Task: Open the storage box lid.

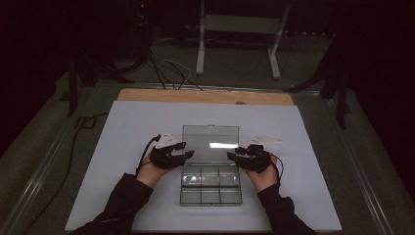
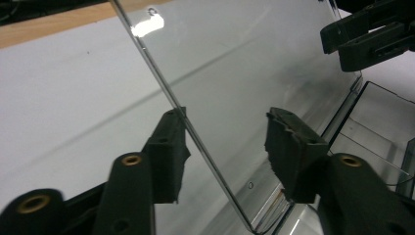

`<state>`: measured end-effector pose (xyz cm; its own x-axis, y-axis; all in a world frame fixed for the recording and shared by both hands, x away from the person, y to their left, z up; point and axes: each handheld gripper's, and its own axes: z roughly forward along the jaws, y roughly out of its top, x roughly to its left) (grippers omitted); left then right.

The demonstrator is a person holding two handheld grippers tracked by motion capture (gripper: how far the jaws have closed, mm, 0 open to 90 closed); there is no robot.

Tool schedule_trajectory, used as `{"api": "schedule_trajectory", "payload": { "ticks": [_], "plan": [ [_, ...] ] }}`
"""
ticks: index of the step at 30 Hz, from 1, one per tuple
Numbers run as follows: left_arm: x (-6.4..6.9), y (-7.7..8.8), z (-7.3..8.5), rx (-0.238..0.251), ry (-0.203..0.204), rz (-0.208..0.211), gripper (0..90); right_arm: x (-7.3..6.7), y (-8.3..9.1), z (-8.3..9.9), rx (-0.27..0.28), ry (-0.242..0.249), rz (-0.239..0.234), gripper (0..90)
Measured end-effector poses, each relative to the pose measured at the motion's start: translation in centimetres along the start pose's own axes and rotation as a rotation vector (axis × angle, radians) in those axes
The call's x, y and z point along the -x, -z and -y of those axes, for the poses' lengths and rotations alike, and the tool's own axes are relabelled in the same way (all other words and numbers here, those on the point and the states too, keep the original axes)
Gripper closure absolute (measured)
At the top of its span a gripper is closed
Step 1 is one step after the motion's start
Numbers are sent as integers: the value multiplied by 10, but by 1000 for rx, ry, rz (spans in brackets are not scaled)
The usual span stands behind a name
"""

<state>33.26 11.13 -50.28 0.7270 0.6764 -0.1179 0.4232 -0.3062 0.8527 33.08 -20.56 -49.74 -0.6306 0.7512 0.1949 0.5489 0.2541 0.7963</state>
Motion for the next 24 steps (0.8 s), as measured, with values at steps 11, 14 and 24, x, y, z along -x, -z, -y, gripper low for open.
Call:
{"api": "schedule_trajectory", "payload": {
  "ticks": [11, 14, 24],
  "plan": [
    [0, -7, -2, -49, 42, -17, 453, 0, -5, 1, -27, -14, 14, 524],
    [1, -8, -2, -58, 40, -23, 443, 1, -6, 2, -29, -20, 12, 520],
    [-2, -12, -3, -104, 78, -29, 421, 2, -11, 2, -55, -70, -2, 466]
  ]
}}
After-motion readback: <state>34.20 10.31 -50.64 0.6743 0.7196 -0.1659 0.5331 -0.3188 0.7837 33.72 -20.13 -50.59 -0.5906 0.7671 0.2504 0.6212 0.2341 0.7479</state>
